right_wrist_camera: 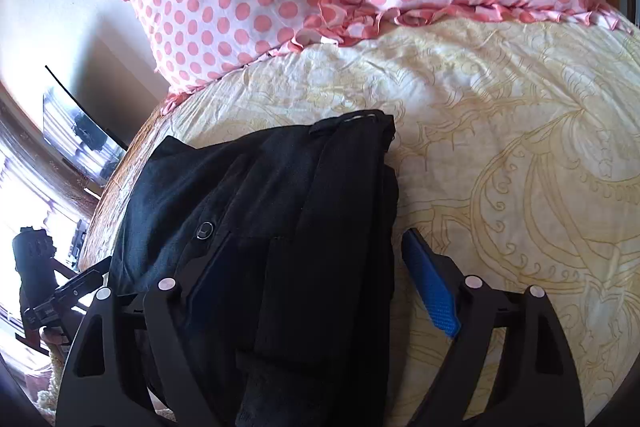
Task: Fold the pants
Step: 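Grasp the folded pants end with the right tool and lift it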
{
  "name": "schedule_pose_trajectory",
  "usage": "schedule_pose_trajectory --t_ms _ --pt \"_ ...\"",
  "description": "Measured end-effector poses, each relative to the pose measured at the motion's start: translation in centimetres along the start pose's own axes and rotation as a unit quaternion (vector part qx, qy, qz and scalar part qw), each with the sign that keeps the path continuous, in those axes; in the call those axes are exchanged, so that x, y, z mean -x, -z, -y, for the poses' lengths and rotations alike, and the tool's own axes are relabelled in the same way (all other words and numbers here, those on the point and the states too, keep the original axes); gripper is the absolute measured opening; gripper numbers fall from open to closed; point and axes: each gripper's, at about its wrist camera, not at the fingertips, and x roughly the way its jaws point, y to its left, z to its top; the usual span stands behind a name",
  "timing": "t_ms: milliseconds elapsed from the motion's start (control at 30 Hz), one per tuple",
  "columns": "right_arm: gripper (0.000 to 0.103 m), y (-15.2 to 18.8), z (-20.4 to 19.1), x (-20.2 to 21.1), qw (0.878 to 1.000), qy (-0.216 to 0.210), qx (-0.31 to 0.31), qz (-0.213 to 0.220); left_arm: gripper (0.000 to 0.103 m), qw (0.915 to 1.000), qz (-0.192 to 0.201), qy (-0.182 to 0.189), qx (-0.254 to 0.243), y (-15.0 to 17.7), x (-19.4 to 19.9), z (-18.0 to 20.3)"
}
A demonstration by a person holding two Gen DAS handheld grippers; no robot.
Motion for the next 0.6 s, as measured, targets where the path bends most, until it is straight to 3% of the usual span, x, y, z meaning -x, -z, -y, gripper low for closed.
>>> schedule_pose_trajectory --t_ms 167,267,367,467,600 --pt "0.076 0.2 0.1 -0.4 1.0 0.0 0.003 -0.009 0.101 0.9999 -0.008 0.006 -0.004 0.4 -0.5 -0.2" --pt "0.066 0.1 -0.7 -0.1 0.999 -0.028 0.015 -0.009 0.101 0.9999 -0.005 0.001 -0.014 0.5 -0.6 0.0" --pt "0.065 0.2 -2.3 0.8 0.997 -0.056 0.051 0.003 0.101 0.9997 -0.002 -0.004 -0.024 0.6 -0.6 0.3" --pt "0.065 0.0 -1.9 0.6 0.999 -0.021 0.042 -0.008 0.101 0.9997 -0.001 -0.002 -0.024 0.6 -0.7 0.2" --pt "0.065 0.3 -0.9 -0.3 0.999 -0.005 0.026 -0.021 0.101 0.9998 0.0 0.005 -0.019 0.5 -0.6 -0.1"
